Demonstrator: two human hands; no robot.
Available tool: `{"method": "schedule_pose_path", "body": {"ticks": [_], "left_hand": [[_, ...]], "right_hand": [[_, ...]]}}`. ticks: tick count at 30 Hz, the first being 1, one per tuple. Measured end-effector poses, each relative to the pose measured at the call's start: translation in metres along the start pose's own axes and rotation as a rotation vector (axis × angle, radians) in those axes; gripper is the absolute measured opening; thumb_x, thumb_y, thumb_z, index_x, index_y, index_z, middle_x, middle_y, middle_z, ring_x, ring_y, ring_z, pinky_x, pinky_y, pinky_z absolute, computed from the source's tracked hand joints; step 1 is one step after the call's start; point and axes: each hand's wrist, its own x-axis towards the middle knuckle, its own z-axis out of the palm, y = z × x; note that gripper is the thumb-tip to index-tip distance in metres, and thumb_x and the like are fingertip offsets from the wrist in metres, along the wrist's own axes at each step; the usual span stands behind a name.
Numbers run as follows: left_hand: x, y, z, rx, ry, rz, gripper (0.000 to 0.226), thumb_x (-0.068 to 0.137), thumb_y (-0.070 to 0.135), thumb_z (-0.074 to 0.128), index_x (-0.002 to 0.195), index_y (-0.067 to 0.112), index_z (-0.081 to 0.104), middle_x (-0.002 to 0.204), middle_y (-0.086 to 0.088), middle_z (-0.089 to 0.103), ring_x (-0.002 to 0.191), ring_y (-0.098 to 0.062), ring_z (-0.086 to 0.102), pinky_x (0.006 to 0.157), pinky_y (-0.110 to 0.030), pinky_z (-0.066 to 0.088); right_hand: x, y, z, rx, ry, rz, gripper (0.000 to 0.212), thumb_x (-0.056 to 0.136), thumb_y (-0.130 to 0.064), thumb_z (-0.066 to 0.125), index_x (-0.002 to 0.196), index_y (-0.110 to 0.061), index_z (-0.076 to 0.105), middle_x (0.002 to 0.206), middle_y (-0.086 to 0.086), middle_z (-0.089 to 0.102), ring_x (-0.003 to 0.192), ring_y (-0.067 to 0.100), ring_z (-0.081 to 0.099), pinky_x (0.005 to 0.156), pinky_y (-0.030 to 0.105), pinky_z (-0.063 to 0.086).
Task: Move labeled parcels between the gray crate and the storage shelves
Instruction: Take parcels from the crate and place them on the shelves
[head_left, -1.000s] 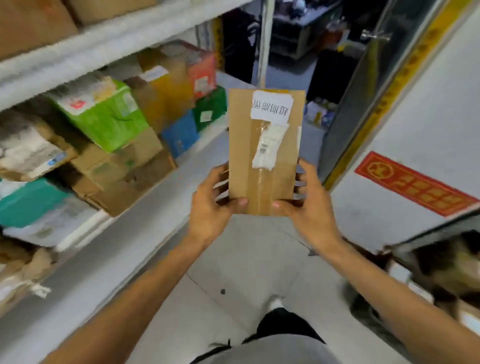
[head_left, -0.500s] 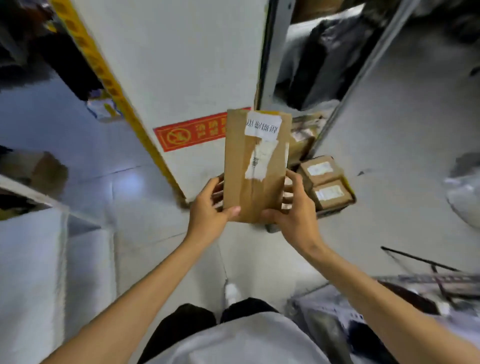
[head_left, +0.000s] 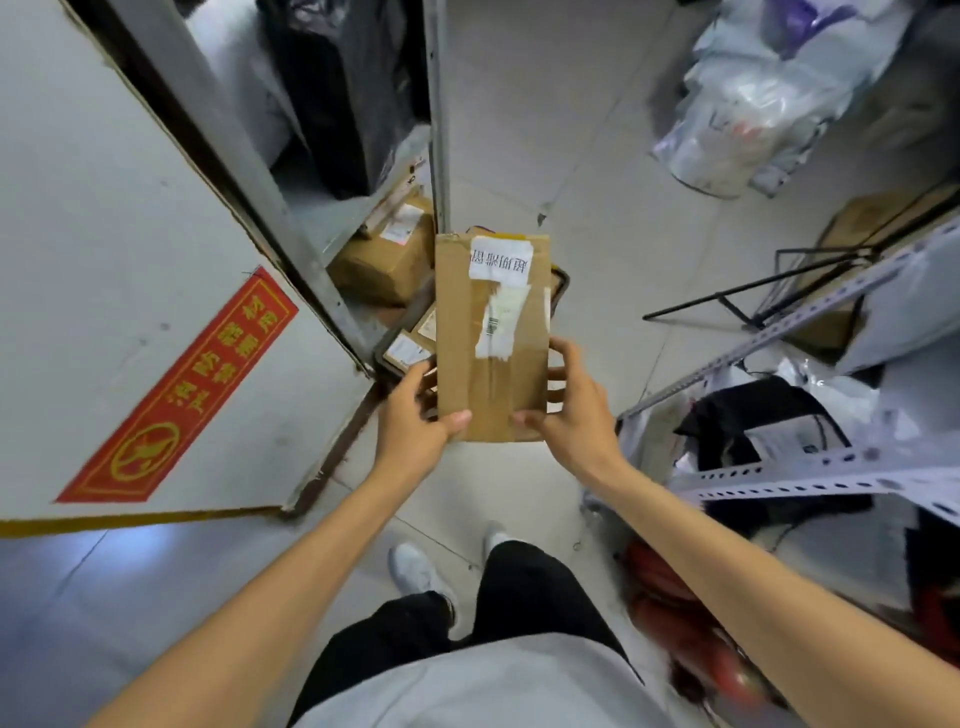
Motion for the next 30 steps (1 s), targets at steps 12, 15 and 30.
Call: {"method": "schedule_pose_path", "body": {"ticks": [12,15,30], "left_hand": [[0.152,-0.031,0.028,0.086,-0.055,-0.145,0.059,0.078,0.0,0.076,0.119,0.033,0.049,0.099,0.024,0.058,0.092,0.007,0.058,0.065,-0.002,0.044],[0.208,-0.041,0.047,0.082,0.006,-0.192,0.068,0.075,0.001,0.078,0.132,0.025,0.051,0.101,0.02,0.057,0.098,-0.003,0.057,0.077,-0.011,0.044],[0.379,-0.147,0.144,-0.149,0.371,-0.557,0.049,0.076,-0.002,0.075,0.111,0.027,0.058,0.095,0.012,0.064,0.084,0.002,0.061,0.064,-0.007,0.049]], "right_hand": [[0.15,0.059,0.015,0.013,-0.044,0.17,0.08,0.072,0.004,0.076,0.139,-0.021,0.04,0.114,-0.005,0.053,0.098,0.016,0.055,0.058,0.002,0.045],[0.211,0.088,0.014,-0.01,-0.101,0.188,0.083,0.07,0.0,0.079,0.14,-0.023,0.039,0.118,-0.001,0.055,0.101,0.02,0.057,0.063,0.011,0.05],[0.452,0.219,0.051,-0.365,-0.591,0.182,0.076,0.082,0.004,0.067,0.147,-0.021,0.035,0.143,0.006,0.047,0.128,0.027,0.047,0.102,0.041,0.045]]}}
